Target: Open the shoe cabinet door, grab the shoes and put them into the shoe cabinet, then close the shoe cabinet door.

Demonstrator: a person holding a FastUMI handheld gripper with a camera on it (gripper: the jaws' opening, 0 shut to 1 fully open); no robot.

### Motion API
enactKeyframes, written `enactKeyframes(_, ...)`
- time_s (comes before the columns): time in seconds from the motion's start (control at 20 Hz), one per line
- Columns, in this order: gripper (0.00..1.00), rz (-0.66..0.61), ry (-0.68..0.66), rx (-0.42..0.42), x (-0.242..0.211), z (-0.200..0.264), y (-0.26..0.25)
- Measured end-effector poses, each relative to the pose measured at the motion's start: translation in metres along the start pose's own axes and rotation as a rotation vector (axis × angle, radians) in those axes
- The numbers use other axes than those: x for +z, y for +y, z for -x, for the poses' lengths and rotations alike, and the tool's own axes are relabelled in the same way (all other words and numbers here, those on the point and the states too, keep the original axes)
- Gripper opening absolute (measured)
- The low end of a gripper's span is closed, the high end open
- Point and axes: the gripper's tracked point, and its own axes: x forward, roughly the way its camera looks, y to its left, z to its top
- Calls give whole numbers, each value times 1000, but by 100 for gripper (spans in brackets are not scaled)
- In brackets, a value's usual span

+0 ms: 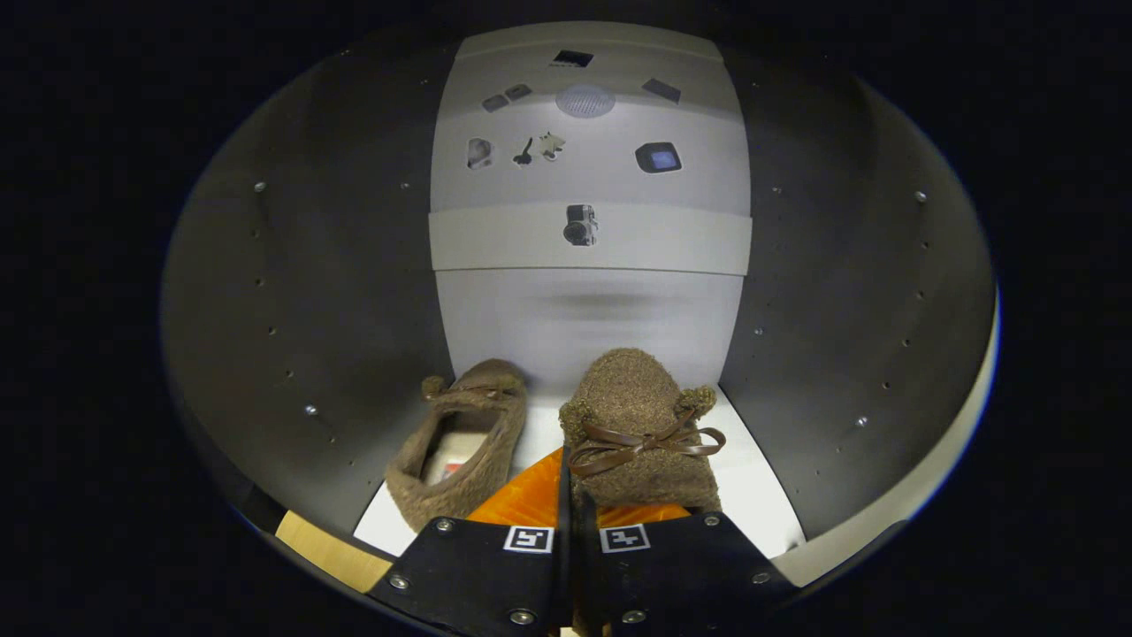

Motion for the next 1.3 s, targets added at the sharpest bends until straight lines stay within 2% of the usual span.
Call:
enactKeyframes(0.2, 5, -11, 29, 6, -1, -32, -3)
enactKeyframes(0.4, 5, -11, 73, -23, -10, -55, -9)
enactKeyframes(0.5, 9, -22, 124, -24, -17, -59, -10)
enactKeyframes(0.7, 25, -114, 165, 10, -18, -51, 1)
enactKeyframes(0.75, 36, -127, 166, 18, -17, -46, 3)
enactKeyframes(1.0, 58, -93, 128, -5, -10, -19, 4)
enactKeyframes(1.15, 73, -116, 114, 5, -8, 4, 12)
enactKeyframes(1.3, 78, -118, 85, 0, -4, 33, 16)
